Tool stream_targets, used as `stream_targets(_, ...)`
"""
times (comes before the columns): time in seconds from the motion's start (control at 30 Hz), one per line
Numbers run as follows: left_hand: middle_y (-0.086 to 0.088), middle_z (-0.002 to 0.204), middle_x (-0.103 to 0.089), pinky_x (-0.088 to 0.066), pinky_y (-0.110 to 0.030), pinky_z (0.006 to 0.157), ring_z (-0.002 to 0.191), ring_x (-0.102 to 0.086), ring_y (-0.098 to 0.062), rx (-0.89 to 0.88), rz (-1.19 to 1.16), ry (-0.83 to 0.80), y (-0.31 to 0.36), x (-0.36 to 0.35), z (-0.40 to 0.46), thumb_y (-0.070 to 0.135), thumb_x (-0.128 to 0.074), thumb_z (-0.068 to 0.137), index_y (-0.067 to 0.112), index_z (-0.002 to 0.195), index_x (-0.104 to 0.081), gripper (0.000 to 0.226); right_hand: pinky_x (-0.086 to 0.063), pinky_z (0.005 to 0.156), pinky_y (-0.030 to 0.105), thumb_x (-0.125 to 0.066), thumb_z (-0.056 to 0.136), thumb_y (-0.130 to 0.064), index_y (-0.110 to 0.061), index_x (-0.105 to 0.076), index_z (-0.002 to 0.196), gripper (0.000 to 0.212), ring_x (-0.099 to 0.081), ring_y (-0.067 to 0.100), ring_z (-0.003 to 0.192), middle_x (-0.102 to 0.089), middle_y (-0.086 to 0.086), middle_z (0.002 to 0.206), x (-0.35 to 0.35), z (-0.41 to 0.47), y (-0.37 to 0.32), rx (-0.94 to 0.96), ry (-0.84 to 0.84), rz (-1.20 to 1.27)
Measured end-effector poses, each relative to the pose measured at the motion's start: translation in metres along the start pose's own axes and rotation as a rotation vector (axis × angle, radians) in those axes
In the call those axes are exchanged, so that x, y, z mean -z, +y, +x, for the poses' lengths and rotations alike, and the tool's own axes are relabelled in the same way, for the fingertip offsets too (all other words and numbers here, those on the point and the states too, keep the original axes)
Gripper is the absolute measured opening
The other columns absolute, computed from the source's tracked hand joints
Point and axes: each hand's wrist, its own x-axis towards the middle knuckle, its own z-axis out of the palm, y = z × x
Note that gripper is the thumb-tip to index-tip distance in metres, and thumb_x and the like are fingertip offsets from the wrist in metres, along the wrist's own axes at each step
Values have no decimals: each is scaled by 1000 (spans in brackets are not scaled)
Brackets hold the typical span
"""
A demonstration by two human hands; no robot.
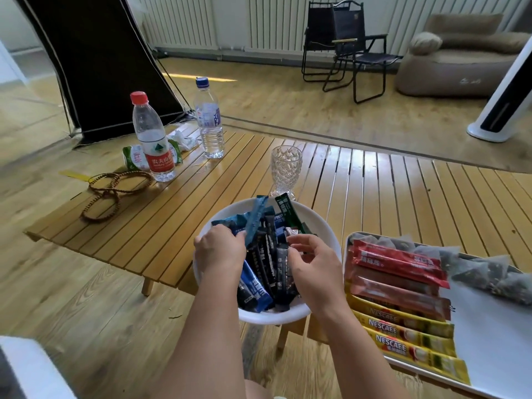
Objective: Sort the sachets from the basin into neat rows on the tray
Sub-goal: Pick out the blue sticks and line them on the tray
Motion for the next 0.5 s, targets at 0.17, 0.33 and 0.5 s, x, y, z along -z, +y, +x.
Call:
stream_targets(0.17, -9, 123, -51, -39, -34, 88, 112, -41, -28, -83, -44, 202, 11, -4, 2, 50, -71, 78, 20, 111, -57, 47, -55, 74, 20, -60, 92, -18, -29, -65, 101, 15, -63, 0, 86, -67, -13, 89, 0, 0, 5, -10, -18, 67)
stream_targets(0.33, 0, 157, -13, -21, -50, 113, 138, -8, -32, -187, 47, -89, 13, -18, 12, 66, -57, 80, 31, 147, -27, 82, -57, 74, 24, -61, 92, -17, -27, -67, 102, 15, -65, 4, 84, -69, -9, 88, 7, 3, 11, -31, -35, 124)
stream_targets(0.5, -6, 135, -46, -28, -42, 102, 124, -30, -30, -163, 162, -108, 23, -16, 10, 68, -50, 84, 25, 134, -48, 66, -58, 74, 25, -61, 92, -19, -29, -66, 102, 16, -65, 2, 85, -68, -9, 90, 11, 4, 11, -41, -99, 159)
